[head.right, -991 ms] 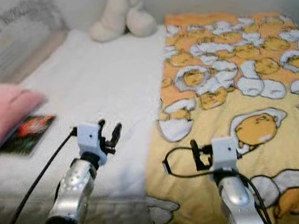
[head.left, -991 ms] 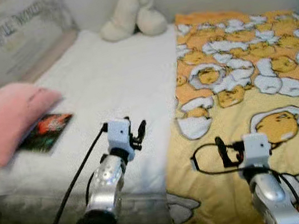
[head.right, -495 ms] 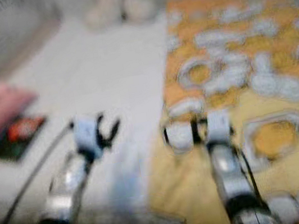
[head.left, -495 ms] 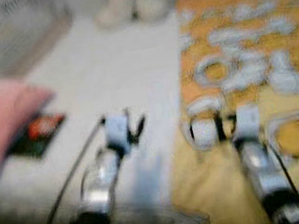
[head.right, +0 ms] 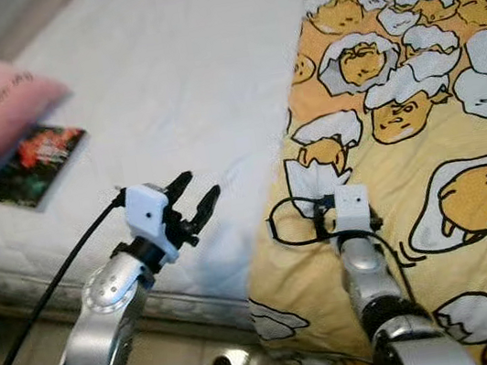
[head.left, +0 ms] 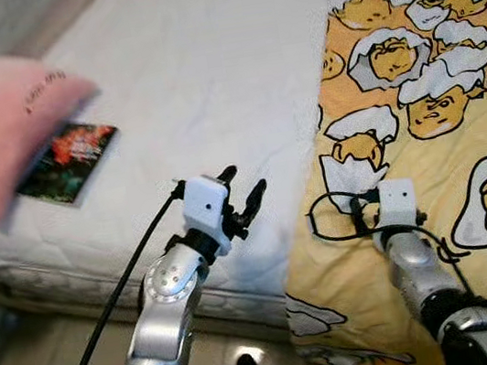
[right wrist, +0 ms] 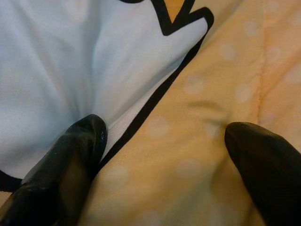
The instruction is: Clean up the room
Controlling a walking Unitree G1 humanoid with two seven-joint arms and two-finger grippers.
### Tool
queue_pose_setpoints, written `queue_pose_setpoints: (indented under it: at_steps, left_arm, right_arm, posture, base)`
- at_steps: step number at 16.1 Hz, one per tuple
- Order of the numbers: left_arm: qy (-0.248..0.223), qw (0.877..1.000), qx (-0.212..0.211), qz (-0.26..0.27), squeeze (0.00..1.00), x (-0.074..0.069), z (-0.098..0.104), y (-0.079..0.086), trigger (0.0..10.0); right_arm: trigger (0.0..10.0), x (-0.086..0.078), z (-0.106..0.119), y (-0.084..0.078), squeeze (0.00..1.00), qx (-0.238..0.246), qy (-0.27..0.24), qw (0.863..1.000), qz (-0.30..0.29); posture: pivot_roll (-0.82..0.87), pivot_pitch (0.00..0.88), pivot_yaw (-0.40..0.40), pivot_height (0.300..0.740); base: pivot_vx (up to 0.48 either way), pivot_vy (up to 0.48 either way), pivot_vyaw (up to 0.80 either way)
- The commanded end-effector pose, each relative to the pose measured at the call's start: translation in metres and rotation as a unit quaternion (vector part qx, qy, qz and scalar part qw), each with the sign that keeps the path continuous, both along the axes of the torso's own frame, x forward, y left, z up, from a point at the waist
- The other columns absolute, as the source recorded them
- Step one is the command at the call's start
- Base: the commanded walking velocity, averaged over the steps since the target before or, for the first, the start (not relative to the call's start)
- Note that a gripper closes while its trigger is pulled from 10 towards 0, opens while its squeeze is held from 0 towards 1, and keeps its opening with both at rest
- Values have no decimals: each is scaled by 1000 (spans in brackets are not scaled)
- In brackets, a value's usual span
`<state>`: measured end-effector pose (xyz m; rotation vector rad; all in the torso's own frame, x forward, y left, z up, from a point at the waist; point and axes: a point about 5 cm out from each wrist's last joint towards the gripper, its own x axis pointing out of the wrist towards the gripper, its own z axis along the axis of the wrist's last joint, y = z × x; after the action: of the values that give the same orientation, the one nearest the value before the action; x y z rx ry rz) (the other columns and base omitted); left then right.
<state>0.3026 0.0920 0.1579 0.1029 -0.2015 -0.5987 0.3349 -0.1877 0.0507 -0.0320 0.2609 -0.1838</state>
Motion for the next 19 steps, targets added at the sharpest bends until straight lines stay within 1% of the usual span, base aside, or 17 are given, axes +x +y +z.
queue_pose_setpoints:
  at_steps: [1, 2, 4, 5, 7, 9, 10, 11, 12, 13, 14, 15, 16, 17, 18, 19]
  left_arm:
    - [3, 1000, 4, -3, 0, -5, 1, 1, 10000]
    - [12, 1000, 7, 1, 0, -11, 0, 5, 10000]
    - [26, 999, 17, 10, 0, -17, -8, 11, 10000]
    - [32, 999, 22, 14, 0, -18, -11, 14, 10000]
    - [38, 999, 27, 21, 0, -17, -13, 18, 10000]
    - [38, 999, 31, 25, 0, -14, -12, 19, 10000]
    - [33, 999, 33, 29, 0, -12, -11, 19, 10000]
    - [16, 998, 47, 40, 0, -8, -9, 17, 10000]
    - [13, 998, 40, 44, 0, -6, -8, 14, 10000]
    - [17, 998, 34, 44, 0, -6, -8, 13, 10000]
    - [49, 997, -3, 60, 0, -11, -14, 14, 10000]
    - [61, 996, -11, 66, 0, -14, -18, 15, 10000]
    - [82, 993, -21, 78, 0, -16, -27, 16, 10000]
    - [95, 991, -27, 89, 0, -17, -33, 17, 10000]
    - [111, 987, -39, 111, 0, -16, -42, 20, 10000]
    - [108, 985, -38, 129, 0, -10, -47, 24, 10000]
  right_arm:
    - [10000, -25, -34, 8, 0, 8, 65, 998, 5]
    - [10000, -40, -45, 17, 0, -7, 56, 998, 10]
    - [10000, -70, -60, 29, 0, -9, 50, 999, 9]
    - [10000, -83, -64, 34, 0, -10, 46, 999, 8]
    - [10000, -110, -65, 50, 0, 11, 40, 999, 23]
    - [10000, -119, -60, 53, 0, 6, 32, 999, 32]
    - [10000, -116, -47, 50, 0, -2, 5, 999, 35]
    - [10000, -102, -12, 48, 0, -8, -81, 995, 52]
    - [10000, -93, 16, 45, 0, -12, -142, 987, 67]
    - [10000, -93, 21, 43, 0, -13, -149, 986, 68]
    - [10000, -96, 35, 31, 0, -15, -160, 986, 53]
    - [10000, -98, 38, 26, 0, -16, -162, 985, 49]
    - [10000, -99, 40, 17, 0, -21, -159, 986, 39]
    - [10000, -99, 40, 11, 0, -23, -153, 988, 31]
    - [10000, -99, 37, 1, 0, -20, -139, 990, 13]
    - [10000, -94, 29, -12, 0, -3, -113, 994, -13]
  posture:
    - [271, 402, 44, 740]
    - [255, 401, 33, 740]
    - [223, 396, 12, 740]
    - [208, 392, 8, 740]
    - [186, 376, -2, 740]
    - [176, 368, -2, 740]
    - [171, 354, -5, 740]
    - [157, 327, -7, 740]
    - [143, 291, -11, 740]
    - [143, 291, -11, 740]
    - [130, 240, -15, 740]
    - [121, 217, -15, 740]
    - [110, 168, -19, 740]
    - [108, 138, -22, 740]
    - [106, 91, -20, 740]
    - [102, 35, -23, 740]
  base:
    - [0, 0, 0]
    - [0, 0, 0]
    - [0, 0, 0]
    - [0, 0, 0]
    - [0, 0, 0]
    - [0, 0, 0]
    - [0, 0, 0]
    - [0, 0, 0]
    - [0, 0, 0]
    - [0, 0, 0]
    - [0, 0, 0]
    - [0, 0, 0]
    - [0, 0, 0]
    - [0, 0, 0]
    - [0, 0, 0]
    - [0, 0, 0]
